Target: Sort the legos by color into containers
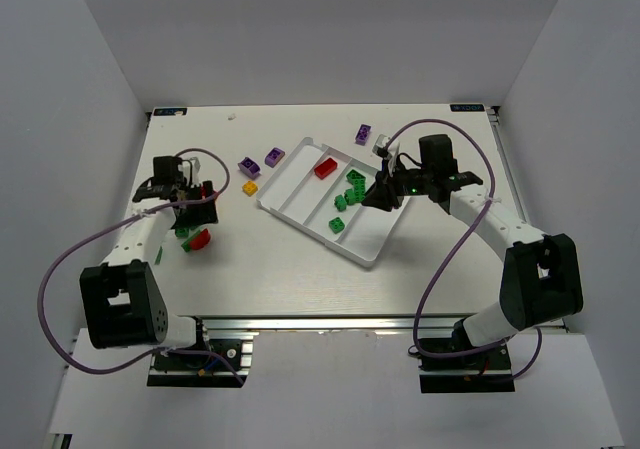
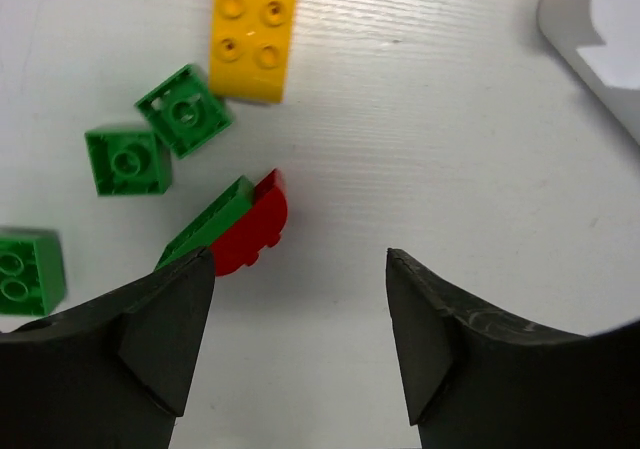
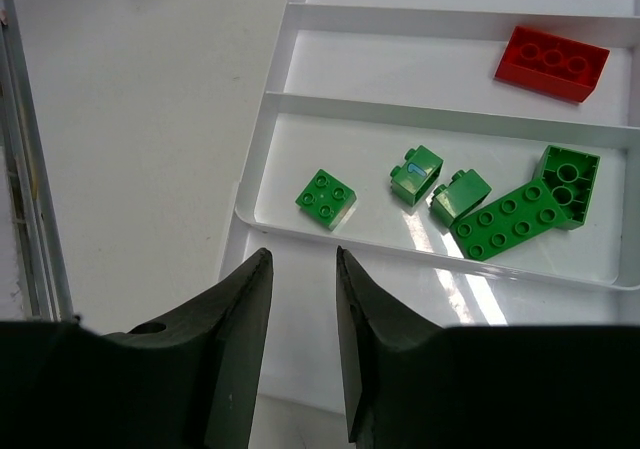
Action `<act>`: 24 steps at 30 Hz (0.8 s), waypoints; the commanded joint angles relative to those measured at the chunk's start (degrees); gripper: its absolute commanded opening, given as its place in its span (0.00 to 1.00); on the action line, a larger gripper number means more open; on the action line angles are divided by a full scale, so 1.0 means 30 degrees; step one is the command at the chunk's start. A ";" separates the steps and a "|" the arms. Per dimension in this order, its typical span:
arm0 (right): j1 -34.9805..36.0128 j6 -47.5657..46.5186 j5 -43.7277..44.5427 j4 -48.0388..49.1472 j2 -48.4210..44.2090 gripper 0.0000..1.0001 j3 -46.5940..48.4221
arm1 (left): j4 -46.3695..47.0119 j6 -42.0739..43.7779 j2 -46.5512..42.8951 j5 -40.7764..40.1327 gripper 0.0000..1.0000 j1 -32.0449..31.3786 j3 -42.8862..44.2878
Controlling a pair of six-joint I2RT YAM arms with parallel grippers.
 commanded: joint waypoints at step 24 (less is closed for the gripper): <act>-0.0023 0.0015 0.0053 -0.0763 0.0294 0.39 0.1450 | 0.0947 0.6830 0.2558 -0.2633 0.71 -0.1794 -0.0413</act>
